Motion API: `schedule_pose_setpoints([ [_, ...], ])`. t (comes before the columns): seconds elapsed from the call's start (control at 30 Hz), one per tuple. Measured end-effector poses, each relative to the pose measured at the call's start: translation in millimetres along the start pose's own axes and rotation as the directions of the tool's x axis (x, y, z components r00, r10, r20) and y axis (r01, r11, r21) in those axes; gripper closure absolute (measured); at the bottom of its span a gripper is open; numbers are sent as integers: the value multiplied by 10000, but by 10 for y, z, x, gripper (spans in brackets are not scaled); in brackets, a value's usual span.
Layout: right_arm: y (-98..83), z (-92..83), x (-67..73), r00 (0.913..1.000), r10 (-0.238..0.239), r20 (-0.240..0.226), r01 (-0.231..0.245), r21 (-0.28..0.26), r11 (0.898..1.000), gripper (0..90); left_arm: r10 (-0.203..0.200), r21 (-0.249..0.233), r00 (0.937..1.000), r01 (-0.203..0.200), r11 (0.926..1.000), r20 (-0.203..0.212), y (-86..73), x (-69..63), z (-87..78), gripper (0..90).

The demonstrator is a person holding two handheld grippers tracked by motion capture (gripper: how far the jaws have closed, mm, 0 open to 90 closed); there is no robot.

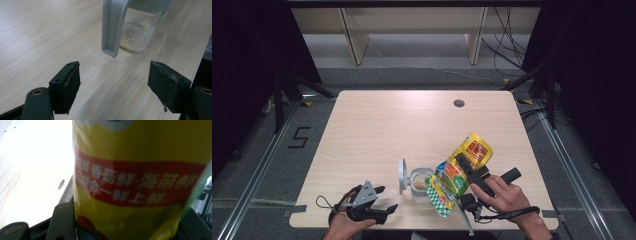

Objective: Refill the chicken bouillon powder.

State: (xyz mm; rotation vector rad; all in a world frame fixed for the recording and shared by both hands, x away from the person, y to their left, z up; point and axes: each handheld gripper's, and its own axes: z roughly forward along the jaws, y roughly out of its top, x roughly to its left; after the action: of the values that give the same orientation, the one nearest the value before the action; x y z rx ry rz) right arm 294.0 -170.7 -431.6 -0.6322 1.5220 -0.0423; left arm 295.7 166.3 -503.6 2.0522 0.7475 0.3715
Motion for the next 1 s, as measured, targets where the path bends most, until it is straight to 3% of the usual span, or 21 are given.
schedule_pose_setpoints([
  [0.23,7,1,5,10000,-2,-25,2,-95,10000,473,-71,61,9999,70,10000,107,0,1,-6,253],
  [0.3,1,-3,2,10000,-41,32,41,-53,10000,474,248,-9,9997,-248,9997,29,4,15,-2,253],
  [0.47,-8,-1,6,10000,8,24,-8,-82,10000,479,239,51,9997,-239,9997,93,7,19,-7,253],
  [0.53,-10,0,20,9999,115,39,-115,-60,9999,479,222,51,9997,-223,9997,96,6,18,-8,253],
  [0.6,-16,-4,7,10000,89,12,-89,-115,9999,479,-52,67,9999,51,10000,102,2,2,-6,253],
  [0.73,-19,-3,3,10000,60,22,-60,-99,9999,480,-4,-1,10000,4,10000,19,0,6,-4,253],
  [0.77,-23,-12,26,9992,388,-22,-388,24,9992,480,-100,-8,9999,100,9999,69,1,1,-2,252],
  [0.83,-20,-1,4,10000,54,26,-53,-84,10000,480,-76,68,9999,75,9999,72,1,4,-6,253],
  [0.93,-23,-10,9,10000,99,8,-99,-77,9999,480,185,1,9998,-185,9998,54,6,16,-9,253],
  [1.0,-21,-5,10,10000,100,6,-100,-72,9999,480,-60,64,10000,60,10000,50,1,4,-7,253],
])
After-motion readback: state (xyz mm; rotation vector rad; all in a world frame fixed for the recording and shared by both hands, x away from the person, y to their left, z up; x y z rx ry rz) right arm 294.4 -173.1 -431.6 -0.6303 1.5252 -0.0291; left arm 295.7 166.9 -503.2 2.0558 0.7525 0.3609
